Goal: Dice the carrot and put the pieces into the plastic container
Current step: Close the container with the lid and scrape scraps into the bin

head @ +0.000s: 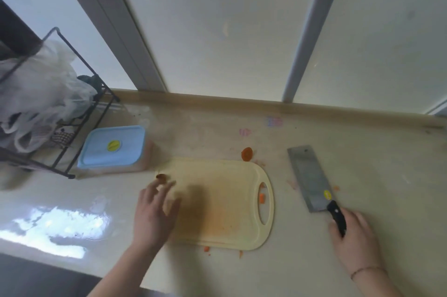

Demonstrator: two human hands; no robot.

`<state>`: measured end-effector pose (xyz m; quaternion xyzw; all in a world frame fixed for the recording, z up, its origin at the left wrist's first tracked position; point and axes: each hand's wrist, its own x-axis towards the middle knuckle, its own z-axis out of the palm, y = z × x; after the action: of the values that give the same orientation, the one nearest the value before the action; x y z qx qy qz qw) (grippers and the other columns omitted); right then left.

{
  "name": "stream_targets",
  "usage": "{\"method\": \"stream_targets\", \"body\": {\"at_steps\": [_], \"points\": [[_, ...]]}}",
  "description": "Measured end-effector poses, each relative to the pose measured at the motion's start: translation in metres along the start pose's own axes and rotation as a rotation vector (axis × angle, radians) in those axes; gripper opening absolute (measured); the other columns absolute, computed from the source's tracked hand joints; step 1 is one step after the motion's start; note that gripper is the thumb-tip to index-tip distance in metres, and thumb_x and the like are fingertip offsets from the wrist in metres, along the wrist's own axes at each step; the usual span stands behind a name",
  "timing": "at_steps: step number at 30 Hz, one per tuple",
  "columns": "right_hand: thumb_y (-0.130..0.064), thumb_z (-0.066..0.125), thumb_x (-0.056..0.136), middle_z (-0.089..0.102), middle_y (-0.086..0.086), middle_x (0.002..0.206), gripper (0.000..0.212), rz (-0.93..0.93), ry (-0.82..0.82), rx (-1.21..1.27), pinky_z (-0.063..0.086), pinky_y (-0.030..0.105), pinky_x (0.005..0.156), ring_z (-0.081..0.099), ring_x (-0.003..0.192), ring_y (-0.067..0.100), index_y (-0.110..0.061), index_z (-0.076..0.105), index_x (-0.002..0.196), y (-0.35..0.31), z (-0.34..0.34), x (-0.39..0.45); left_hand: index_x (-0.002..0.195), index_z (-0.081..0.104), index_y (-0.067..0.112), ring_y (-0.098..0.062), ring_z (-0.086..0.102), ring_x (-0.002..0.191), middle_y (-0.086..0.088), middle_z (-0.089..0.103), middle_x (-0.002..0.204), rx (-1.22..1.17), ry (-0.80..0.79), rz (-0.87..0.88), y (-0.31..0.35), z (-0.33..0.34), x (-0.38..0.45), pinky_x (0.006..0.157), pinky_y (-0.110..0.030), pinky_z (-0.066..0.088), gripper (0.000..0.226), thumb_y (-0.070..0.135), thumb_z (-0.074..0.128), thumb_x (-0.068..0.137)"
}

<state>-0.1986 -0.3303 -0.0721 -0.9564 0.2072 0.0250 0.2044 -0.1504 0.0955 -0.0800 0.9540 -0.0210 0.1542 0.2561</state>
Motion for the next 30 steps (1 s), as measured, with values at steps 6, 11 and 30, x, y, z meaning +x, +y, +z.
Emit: {"method": "stream_targets", "body": {"at_steps": [6,11,30], "points": [[-0.03,0.073,0.077,0.054,0.014,0.121,0.054,-0.258,0.057,-0.063,0.049,0.045,0.088,0.051,0.108,0.036,-0.009,0.058,0.125,-0.097,-0.013,0.034,0.133,0.061,0.009,-0.039,0.055,0.117,-0.013,0.055,0.134,-0.016,-0.072,-0.351,-0.022,0.003,0.039,0.1,-0.049,0.048,0.048,0.021,0.076,0.09],[-0.028,0.057,0.087,0.047,0.001,0.127,0.041,-0.412,-0.106,-0.043,0.041,0.035,0.099,0.044,0.117,0.024,-0.021,0.055,0.127,-0.177,0.016,0.078,0.125,0.065,0.009,-0.035,0.054,0.112,-0.012,0.06,0.124,0.019,0.09,-0.203,-0.013,0.002,0.028,0.096,-0.048,0.047,0.035,0.027,0.065,0.095],[0.013,0.072,0.072,0.059,0.02,0.078,0.016,-0.261,-0.011,-0.19,0.051,0.044,0.07,0.059,0.073,0.039,0.0,0.065,0.074,0.012,-0.012,0.072,0.102,0.07,0.016,-0.02,0.057,0.087,-0.001,0.066,0.105,-0.05,-0.388,0.738,0.015,0.0,-0.07,0.076,-0.03,0.049,0.011,0.018,0.06,0.098]]}}
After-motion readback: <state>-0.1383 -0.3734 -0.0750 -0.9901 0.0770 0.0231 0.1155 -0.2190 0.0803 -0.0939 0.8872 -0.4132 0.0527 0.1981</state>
